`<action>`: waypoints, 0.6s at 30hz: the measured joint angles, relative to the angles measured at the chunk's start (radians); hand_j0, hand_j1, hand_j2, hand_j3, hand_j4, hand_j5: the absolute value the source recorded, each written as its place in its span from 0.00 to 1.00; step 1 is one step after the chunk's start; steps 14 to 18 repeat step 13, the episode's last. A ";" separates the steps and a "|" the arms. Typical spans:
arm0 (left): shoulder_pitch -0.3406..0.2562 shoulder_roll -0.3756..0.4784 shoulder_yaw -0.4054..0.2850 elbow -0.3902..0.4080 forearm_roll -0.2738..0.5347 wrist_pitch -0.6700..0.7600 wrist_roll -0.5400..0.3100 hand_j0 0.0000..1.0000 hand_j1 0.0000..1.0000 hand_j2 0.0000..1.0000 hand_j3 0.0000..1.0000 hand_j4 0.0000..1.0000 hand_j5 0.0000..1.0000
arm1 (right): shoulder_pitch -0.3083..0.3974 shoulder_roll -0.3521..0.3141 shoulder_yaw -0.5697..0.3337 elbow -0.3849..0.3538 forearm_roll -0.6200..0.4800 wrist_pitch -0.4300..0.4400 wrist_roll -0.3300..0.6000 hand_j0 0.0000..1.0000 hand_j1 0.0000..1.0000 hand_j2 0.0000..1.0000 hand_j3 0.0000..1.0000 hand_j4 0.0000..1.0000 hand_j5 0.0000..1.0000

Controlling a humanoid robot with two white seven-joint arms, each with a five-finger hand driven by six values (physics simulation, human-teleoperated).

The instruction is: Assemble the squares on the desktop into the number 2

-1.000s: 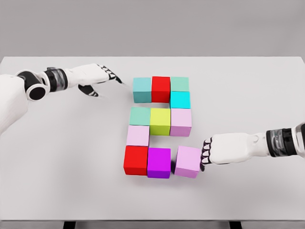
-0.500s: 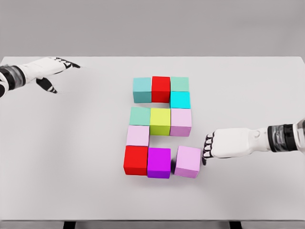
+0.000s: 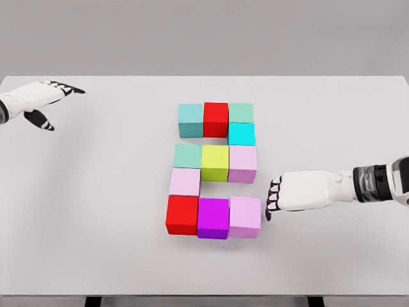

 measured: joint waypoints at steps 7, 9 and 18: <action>-0.001 0.001 0.001 0.006 -0.001 0.000 0.000 1.00 1.00 1.00 1.00 1.00 1.00 | 0.086 -0.131 -0.224 0.054 -0.153 0.000 0.000 1.00 1.00 1.00 1.00 1.00 1.00; -0.002 0.002 0.002 0.008 -0.001 0.000 0.000 1.00 1.00 1.00 1.00 1.00 1.00 | 0.169 -0.132 -0.305 0.091 -0.222 -0.001 0.003 1.00 1.00 1.00 1.00 1.00 1.00; -0.002 0.007 0.002 0.011 0.000 0.000 0.000 1.00 1.00 1.00 1.00 1.00 1.00 | 0.436 -0.096 -0.551 0.129 -0.287 0.001 0.010 1.00 1.00 1.00 1.00 1.00 1.00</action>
